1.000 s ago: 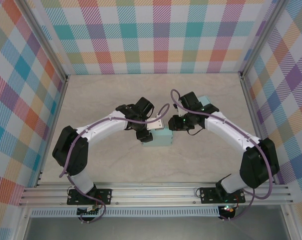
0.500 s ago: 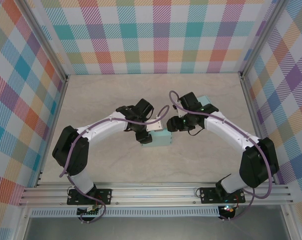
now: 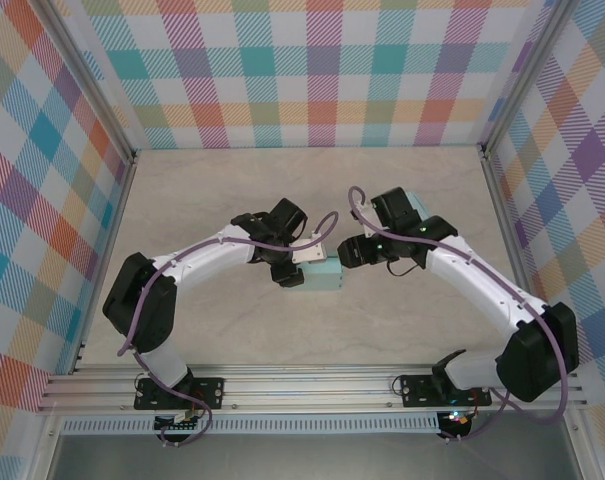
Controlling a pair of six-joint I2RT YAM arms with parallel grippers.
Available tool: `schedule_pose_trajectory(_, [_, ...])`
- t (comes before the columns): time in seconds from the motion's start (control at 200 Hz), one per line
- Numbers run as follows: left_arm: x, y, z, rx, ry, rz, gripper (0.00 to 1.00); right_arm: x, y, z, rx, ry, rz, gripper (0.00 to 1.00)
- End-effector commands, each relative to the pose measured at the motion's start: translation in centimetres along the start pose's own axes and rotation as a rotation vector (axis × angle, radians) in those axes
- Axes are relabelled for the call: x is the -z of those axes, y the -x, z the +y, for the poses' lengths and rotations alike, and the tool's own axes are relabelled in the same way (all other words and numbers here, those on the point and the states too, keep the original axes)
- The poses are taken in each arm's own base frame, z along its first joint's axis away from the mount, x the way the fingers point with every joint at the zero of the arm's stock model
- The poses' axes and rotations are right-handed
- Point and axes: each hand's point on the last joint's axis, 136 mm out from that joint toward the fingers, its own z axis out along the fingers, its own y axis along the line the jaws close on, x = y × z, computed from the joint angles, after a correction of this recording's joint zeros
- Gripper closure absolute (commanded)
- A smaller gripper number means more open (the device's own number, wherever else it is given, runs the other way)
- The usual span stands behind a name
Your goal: Fold the paper box
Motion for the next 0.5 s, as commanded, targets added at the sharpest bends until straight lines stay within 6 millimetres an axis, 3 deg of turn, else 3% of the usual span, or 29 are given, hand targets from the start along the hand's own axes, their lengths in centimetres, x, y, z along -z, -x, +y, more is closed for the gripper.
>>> schedule_pose_trajectory(0.0, [0.8,0.2,0.1,-0.012,0.022,-0.017,0.42,-1.6,-0.8,-0.3,0.032,0.001,0.037,0.34])
schedule_pose_trajectory(0.27, [0.9,0.3,0.0,-0.024,0.027,-0.021,0.42,-3.7,-0.1,-0.4,0.024,0.009,0.062,0.46])
schedule_pose_trajectory(0.495, [0.6,0.5,-0.1,-0.033,0.032,-0.020,0.43,-4.1,0.7,0.6,-0.008,0.064,0.065,0.82])
